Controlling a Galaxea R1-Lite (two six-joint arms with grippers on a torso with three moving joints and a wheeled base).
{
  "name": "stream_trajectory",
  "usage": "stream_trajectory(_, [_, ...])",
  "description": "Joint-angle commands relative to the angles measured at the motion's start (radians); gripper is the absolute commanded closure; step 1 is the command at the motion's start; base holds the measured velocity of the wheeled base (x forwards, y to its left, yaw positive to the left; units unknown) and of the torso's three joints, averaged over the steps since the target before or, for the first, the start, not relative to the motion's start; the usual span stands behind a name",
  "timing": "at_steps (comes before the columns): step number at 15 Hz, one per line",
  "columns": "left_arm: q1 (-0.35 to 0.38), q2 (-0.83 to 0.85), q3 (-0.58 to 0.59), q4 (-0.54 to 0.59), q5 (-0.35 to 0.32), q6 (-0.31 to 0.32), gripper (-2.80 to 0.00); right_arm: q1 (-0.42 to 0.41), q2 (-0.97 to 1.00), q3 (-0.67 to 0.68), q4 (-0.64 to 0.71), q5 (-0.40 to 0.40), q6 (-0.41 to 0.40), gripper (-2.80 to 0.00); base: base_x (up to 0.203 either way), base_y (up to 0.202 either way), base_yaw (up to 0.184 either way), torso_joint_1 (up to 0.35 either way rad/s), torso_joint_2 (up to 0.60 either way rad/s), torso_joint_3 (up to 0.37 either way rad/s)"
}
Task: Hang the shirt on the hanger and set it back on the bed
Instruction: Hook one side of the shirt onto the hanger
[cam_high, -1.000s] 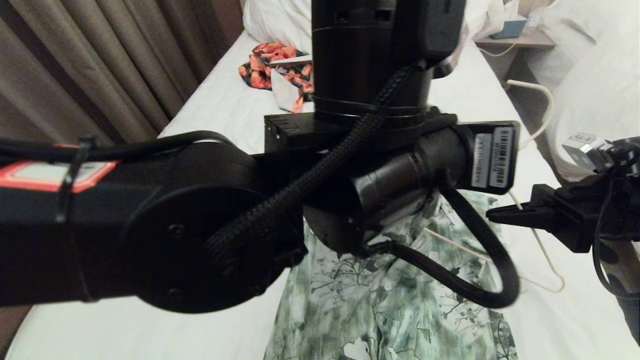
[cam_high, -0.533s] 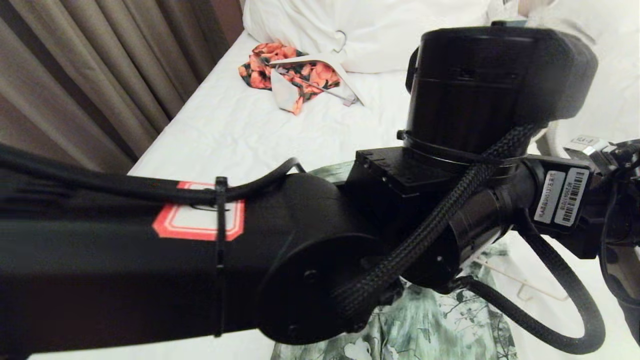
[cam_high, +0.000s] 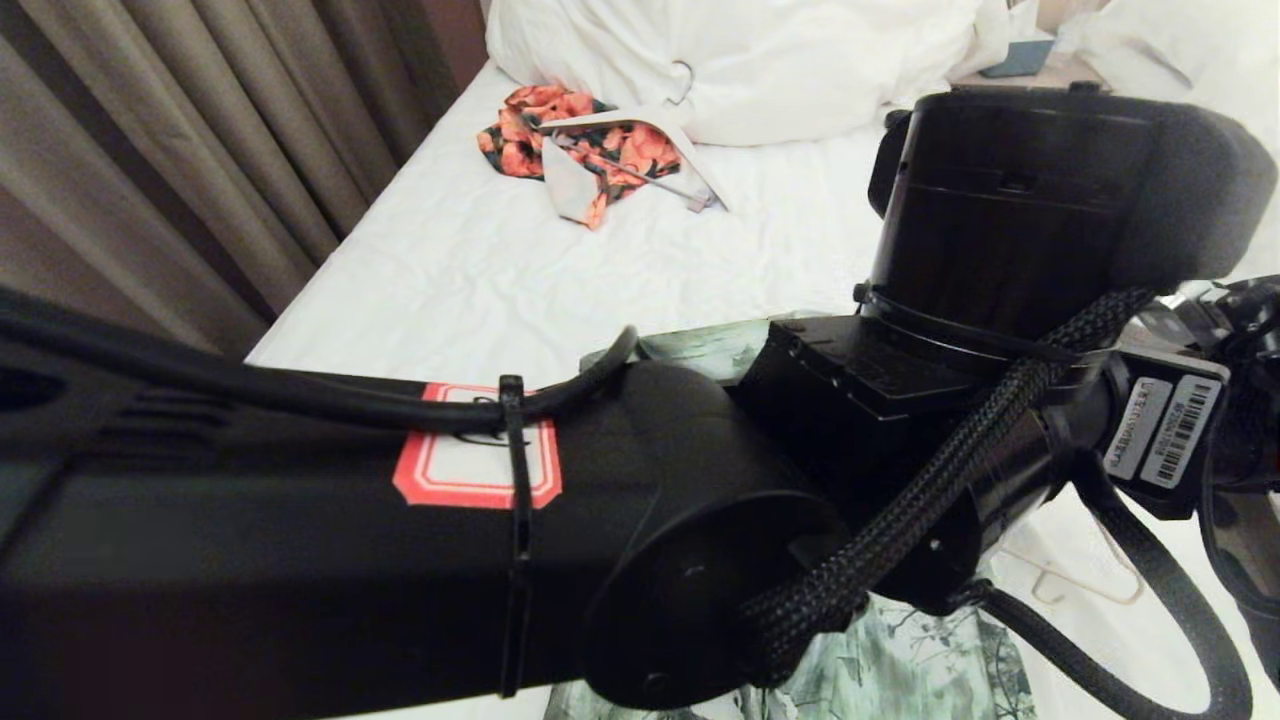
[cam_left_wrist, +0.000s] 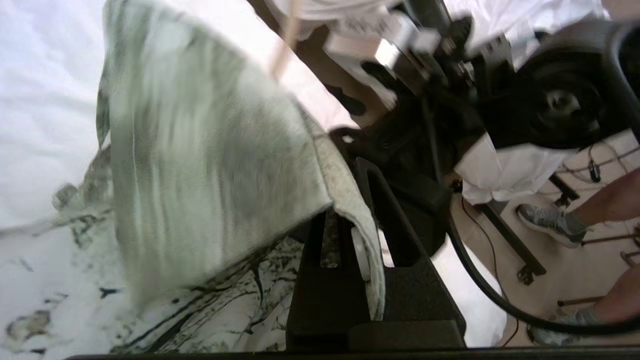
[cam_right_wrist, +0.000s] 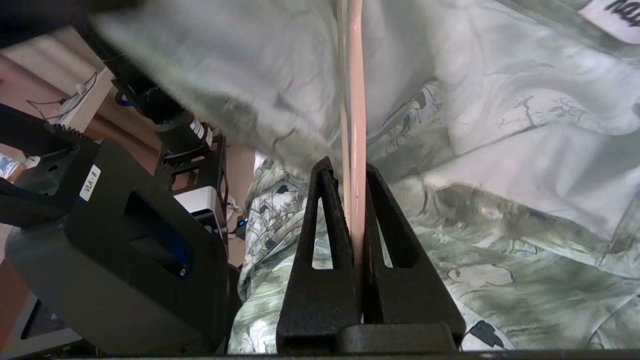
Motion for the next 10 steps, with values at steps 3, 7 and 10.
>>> stream_trajectory(3, [-0.021,-0.010,0.015,-0.002,0.018,0.003,0.00,0.010,-0.001,-0.004,-0.002,0.008,-0.004,0.00,0.000,0.000,0.000,0.000,0.00,0.000])
stream_trajectory(7, [-0.034,-0.044,0.041,-0.001,0.026,0.015,-2.80,0.013,0.008,-0.013,-0.002,0.008,-0.002,0.00,0.000,0.000,0.000,0.000,0.00,0.000])
stream_trajectory(10, [-0.044,-0.060,0.065,0.002,0.041,0.014,-2.80,0.013,0.008,-0.025,-0.004,0.008,-0.002,0.00,0.000,0.000,0.000,0.000,0.00,0.000])
